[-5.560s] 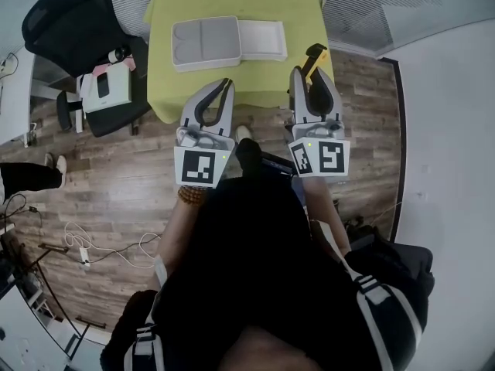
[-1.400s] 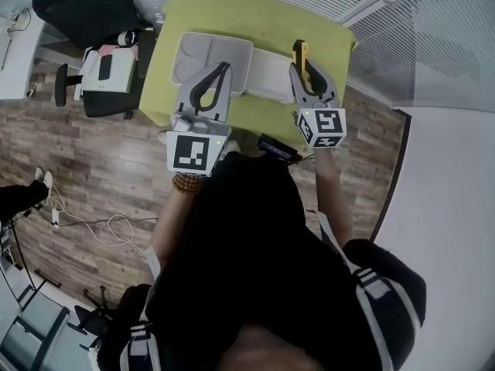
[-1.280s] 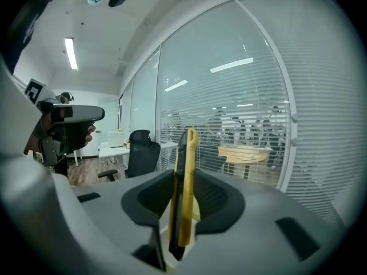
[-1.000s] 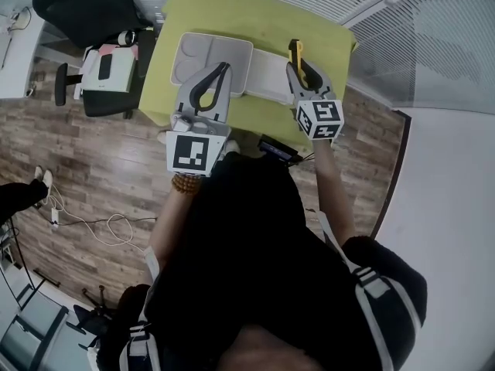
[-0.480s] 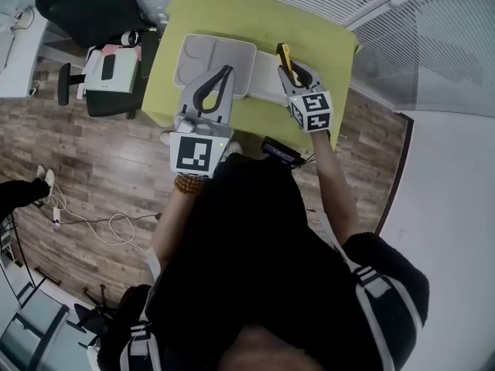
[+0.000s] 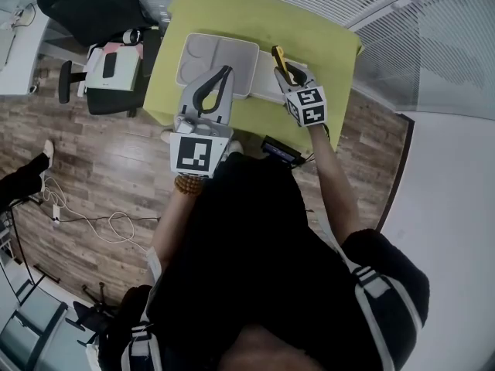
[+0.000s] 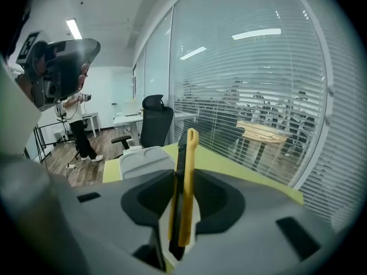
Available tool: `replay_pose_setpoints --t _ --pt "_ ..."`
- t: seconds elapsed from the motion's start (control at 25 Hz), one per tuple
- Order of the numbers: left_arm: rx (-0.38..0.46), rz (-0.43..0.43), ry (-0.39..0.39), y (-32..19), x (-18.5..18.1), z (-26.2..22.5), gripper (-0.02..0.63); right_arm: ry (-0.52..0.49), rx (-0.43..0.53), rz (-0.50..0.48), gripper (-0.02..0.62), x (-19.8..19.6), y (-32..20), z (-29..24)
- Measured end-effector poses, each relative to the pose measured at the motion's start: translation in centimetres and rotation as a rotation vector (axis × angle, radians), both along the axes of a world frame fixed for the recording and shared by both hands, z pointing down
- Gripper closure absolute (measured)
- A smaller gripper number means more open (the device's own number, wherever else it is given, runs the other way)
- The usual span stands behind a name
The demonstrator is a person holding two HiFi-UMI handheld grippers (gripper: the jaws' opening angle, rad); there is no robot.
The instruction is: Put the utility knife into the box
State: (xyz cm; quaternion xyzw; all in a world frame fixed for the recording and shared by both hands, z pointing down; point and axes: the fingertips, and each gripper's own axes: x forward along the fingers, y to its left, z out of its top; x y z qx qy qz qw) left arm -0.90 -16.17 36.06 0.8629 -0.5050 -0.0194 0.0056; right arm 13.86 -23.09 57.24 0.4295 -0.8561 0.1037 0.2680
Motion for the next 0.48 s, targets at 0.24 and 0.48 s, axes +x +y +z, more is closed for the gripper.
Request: replay_pose_setpoints --t 0.24,0.48 --pt "-0.001 -0.01 -0.006 0.0 -0.5 0.2 0.586 0.022 -0.03 -0.008 0.491 -0.1 -0.2 1.9" --pt "0.0 -0.009 -0.006 0.2 -0.6 0.3 0.586 0.041 -0.073 -0.009 0.491 -0.1 -0.2 4.4"
